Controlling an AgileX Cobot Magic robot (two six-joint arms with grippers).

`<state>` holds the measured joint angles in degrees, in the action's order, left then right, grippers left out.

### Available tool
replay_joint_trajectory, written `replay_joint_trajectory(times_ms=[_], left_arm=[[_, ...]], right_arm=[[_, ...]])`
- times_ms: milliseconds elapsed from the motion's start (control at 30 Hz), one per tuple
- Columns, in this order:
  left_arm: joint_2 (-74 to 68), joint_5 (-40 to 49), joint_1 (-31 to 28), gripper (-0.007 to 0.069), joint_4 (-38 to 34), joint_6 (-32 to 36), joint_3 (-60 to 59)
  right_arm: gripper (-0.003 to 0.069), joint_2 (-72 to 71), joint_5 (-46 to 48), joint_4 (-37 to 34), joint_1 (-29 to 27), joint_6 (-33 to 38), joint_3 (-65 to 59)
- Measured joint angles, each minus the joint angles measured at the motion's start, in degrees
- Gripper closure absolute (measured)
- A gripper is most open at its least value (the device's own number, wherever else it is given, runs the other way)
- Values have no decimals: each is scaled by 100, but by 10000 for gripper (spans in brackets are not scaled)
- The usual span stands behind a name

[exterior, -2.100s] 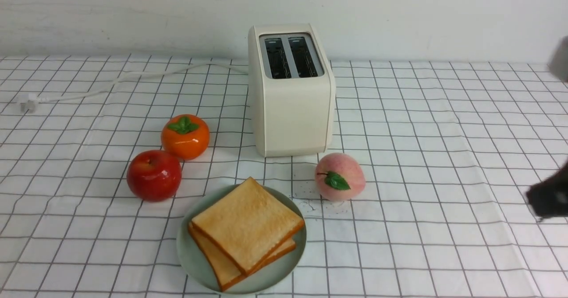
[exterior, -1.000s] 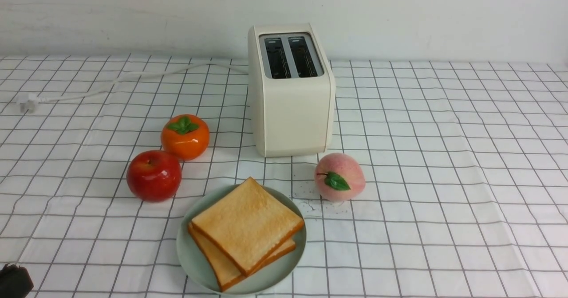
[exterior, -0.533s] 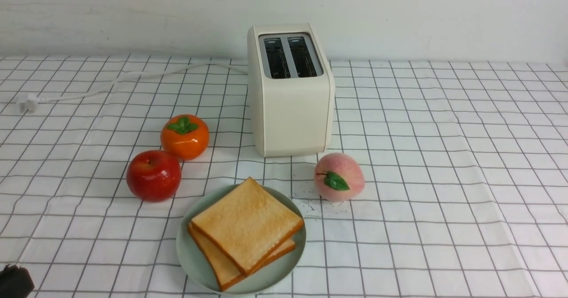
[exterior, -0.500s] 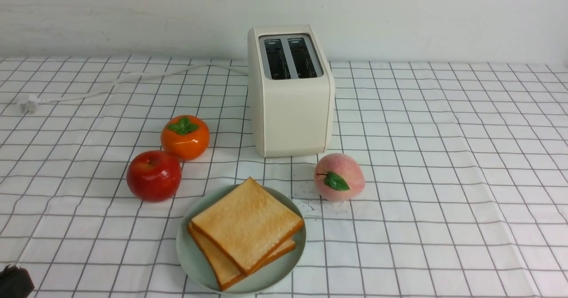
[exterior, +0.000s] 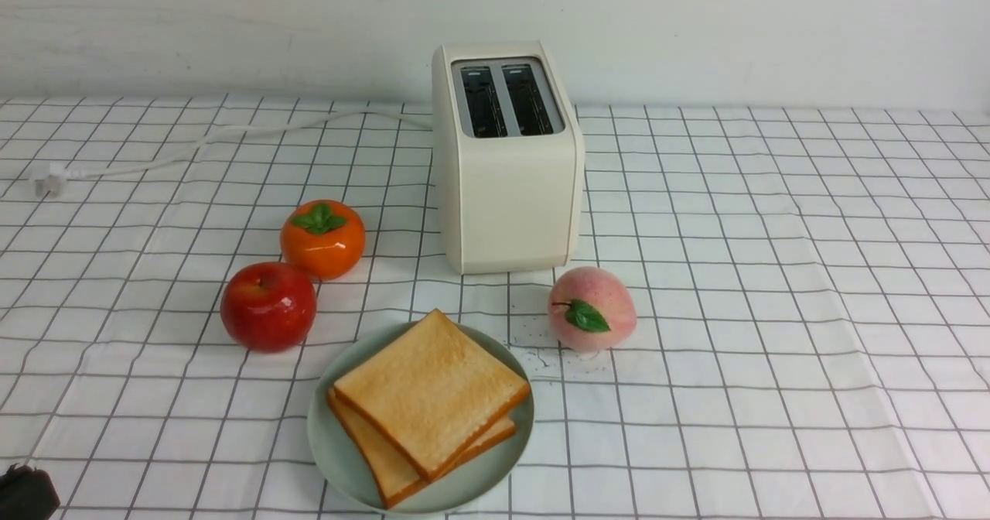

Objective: Take toasted bread from bread machine on white checkered table place on plate.

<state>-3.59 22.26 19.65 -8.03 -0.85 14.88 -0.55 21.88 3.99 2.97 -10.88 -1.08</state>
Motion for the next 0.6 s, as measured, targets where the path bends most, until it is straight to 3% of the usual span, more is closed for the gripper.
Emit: replay_joint_trajectory(times_ms=[600], left_arm=[[0,2,0,612,0,0,0]], right_arm=[[669,0,4,-4,0,0,0]])
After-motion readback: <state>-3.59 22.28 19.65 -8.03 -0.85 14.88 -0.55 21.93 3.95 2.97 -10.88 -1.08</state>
